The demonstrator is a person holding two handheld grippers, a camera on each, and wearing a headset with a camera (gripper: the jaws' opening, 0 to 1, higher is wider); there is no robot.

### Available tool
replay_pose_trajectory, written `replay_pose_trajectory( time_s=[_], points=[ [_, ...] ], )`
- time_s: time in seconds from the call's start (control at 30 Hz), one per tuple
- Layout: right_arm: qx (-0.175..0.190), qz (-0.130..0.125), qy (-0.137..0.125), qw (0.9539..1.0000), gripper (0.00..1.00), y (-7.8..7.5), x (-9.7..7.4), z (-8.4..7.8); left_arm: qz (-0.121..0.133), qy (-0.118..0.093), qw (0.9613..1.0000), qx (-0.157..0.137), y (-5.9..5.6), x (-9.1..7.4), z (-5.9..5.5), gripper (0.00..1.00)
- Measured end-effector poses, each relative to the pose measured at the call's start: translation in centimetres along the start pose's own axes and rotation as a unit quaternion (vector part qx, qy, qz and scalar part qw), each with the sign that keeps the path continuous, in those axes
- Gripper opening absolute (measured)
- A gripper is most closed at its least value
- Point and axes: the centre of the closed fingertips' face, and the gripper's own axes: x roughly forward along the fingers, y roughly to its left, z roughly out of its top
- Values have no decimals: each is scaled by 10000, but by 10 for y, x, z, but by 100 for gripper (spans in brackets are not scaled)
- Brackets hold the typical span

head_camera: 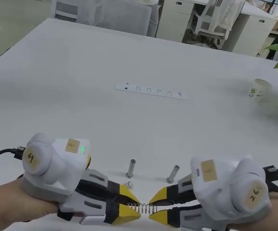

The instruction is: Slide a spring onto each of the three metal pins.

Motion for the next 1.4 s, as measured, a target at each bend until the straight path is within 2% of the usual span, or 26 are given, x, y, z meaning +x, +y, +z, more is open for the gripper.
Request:
replay_pose_trajectory(
  time_s=[0.47,0.53,0.63,0.83,1.1,1.4],
  points=[
    [-224,-14,-152,9996,7,-4,-8,19,26,47,10000,54,3,-2,-2,2],
    [-189,8,-237,9995,7,-4,-9,23,34,60,10000,72,4,-2,-2,2],
    [73,64,-580,9983,7,-4,-11,36,39,114,9999,106,3,-1,-4,2],
    [12,48,-553,9985,7,-4,-8,37,82,176,9997,156,6,0,-6,2],
    [-50,3,-745,9972,7,-3,-8,50,64,197,9996,207,6,3,-4,2],
    [-158,-69,-799,9967,7,-1,-8,54,51,239,9994,251,3,5,-3,2]
  ],
)
